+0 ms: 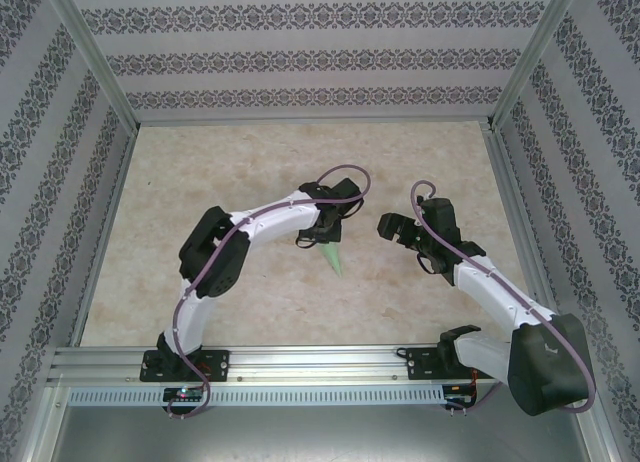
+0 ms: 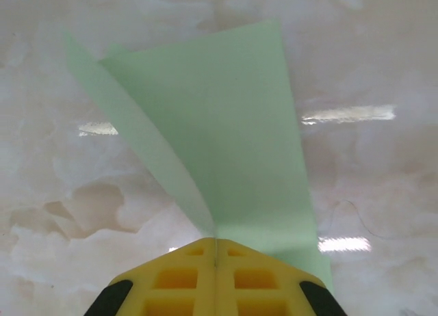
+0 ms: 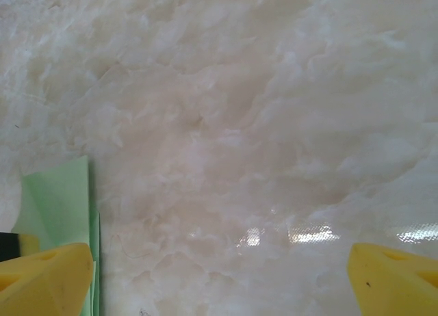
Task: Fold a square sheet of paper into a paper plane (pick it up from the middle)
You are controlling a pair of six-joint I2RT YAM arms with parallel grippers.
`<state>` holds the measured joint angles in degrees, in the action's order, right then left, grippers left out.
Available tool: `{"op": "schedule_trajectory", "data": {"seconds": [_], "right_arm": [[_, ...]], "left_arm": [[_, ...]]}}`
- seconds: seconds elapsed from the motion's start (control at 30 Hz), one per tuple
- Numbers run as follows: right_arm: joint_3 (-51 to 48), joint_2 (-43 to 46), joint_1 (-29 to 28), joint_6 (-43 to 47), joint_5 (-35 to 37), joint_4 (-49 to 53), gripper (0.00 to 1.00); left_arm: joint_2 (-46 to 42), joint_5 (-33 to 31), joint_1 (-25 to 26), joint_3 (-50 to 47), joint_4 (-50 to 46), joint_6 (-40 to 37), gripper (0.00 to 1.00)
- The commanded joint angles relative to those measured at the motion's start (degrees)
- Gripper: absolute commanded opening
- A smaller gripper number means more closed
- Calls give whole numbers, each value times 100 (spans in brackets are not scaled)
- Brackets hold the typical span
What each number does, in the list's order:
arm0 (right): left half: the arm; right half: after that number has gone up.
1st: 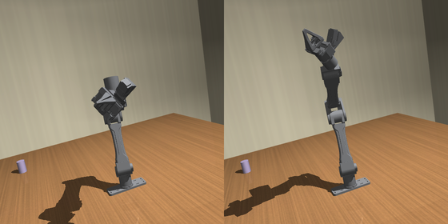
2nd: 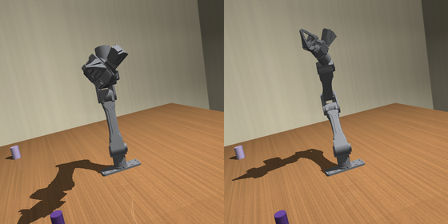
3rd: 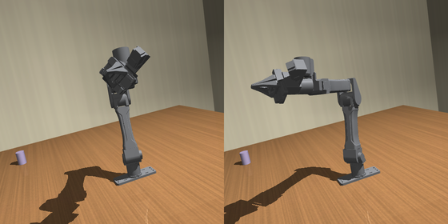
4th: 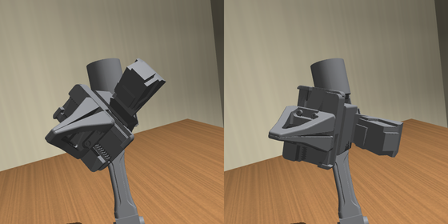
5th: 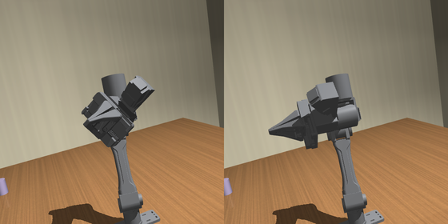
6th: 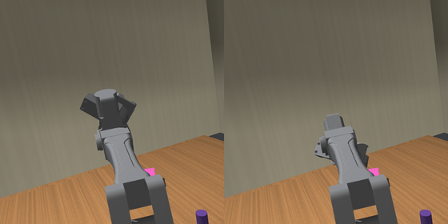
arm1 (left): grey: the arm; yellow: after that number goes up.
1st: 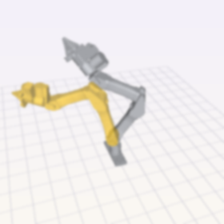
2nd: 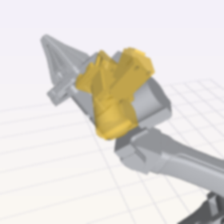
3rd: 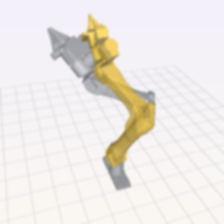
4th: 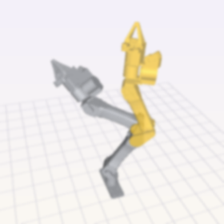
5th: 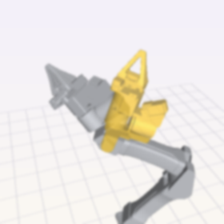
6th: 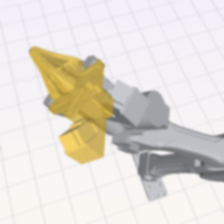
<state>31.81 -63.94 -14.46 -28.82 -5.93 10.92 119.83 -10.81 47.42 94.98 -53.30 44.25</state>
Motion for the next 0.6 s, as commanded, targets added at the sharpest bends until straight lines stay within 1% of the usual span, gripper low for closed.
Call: {"op": "schedule_trajectory", "data": {"seconds": [0.0,0.13,0.2,0.3,0.4,0.5,0.57], "right_arm": [[-53,167,46,-49,-169,-73,96],[-17,270,45,-238,-312,42,96],[40,250,31,-425,-452,132,95],[103,197,-42,-611,-730,132,86],[166,136,-264,-768,-673,159,79],[209,49,-619,-924,-543,87,72],[261,-55,-871,-1047,-348,84,68]], "left_arm": [[-844,210,66,-273,800,-205,0],[-1469,641,24,-941,1864,-519,0],[-1640,1020,-64,-1358,2468,-558,0],[-1757,1721,-248,-2026,3482,-419,0],[-1764,2400,-416,-2594,4504,-200,0],[-1692,2687,-511,-3048,5220,32,0],[-1624,2723,-553,-3300,5569,185,0]]}}
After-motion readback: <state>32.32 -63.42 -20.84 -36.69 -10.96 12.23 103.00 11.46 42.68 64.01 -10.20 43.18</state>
